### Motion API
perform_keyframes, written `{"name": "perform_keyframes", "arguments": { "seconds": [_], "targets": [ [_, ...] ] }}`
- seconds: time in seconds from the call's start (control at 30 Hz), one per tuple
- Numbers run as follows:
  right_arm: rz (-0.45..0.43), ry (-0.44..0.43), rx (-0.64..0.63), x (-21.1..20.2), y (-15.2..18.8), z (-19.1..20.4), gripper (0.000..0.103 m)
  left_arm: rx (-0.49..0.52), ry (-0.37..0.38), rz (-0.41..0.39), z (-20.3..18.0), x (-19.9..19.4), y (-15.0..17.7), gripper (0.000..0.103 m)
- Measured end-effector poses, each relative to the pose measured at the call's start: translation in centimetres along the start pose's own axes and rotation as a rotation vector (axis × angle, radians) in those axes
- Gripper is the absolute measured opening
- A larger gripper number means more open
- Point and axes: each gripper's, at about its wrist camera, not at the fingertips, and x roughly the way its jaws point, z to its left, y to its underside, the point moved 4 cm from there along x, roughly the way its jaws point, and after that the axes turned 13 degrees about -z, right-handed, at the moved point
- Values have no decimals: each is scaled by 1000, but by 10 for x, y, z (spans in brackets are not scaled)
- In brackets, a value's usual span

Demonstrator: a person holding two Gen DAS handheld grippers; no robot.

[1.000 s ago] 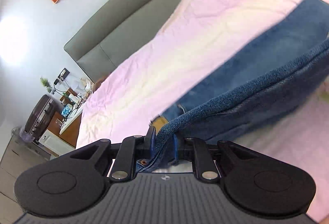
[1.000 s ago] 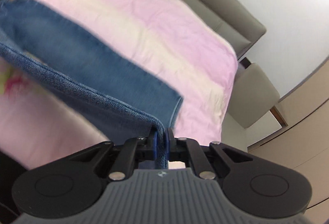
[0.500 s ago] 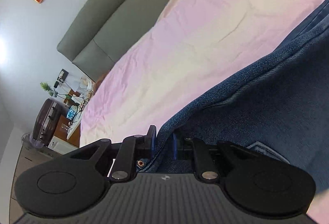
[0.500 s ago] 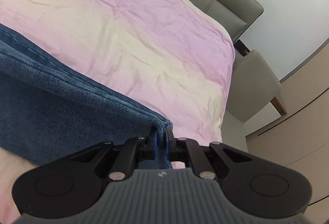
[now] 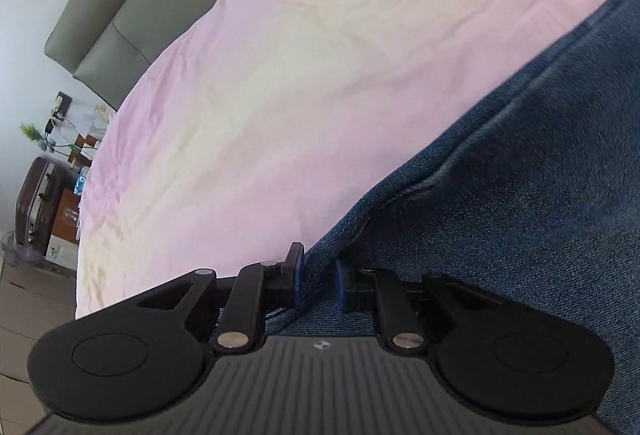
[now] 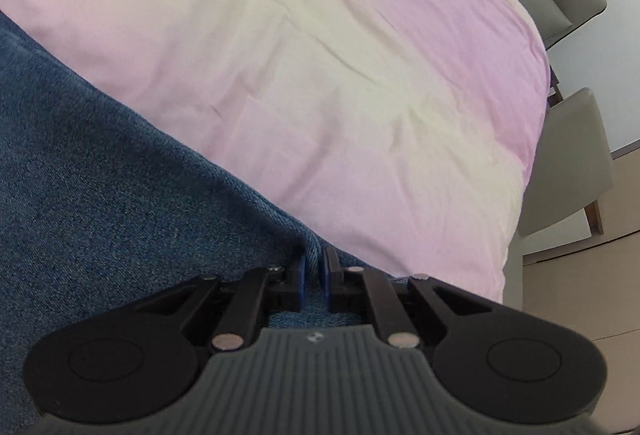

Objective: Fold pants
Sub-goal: 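Lift the jeans with both grippers and lay one leg over the other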

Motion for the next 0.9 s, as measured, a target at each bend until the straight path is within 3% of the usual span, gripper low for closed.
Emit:
{"name": "perform_keyframes", "arguments": {
  "seconds": [0.13,0.27,0.4,0.47,0.53,0.57,0.6,0.63,0.73,0.9],
  "targets": [
    [1,-16,16,3,1,-5,2,-37,2,6,5,-5,-1,18],
    [-7,-13,39,-7,0,-12,2,-110,-6,-41,24,-25,-15,19],
    [1,11,93,-6,-1,-18,2,-92,-11,-16,19,-22,-17,19],
    [6,44,82,-5,0,-13,4,-75,-22,22,3,-21,-16,28],
    [5,69,63,-10,-1,-11,21,-67,-42,21,1,-23,-17,29],
    [-3,68,58,-15,-2,-11,29,-54,-50,18,1,-26,-18,42],
    [-17,67,58,-21,-2,-13,46,-46,-51,1,3,-30,-21,75],
    [-28,70,63,-29,-3,-17,59,-47,-55,-28,5,-40,-22,86],
    [-44,68,141,-52,1,-34,62,-92,-54,-67,16,-66,-27,85],
    [-38,40,367,-96,33,-67,62,-210,51,-133,16,-130,-18,80]
  ]
}}
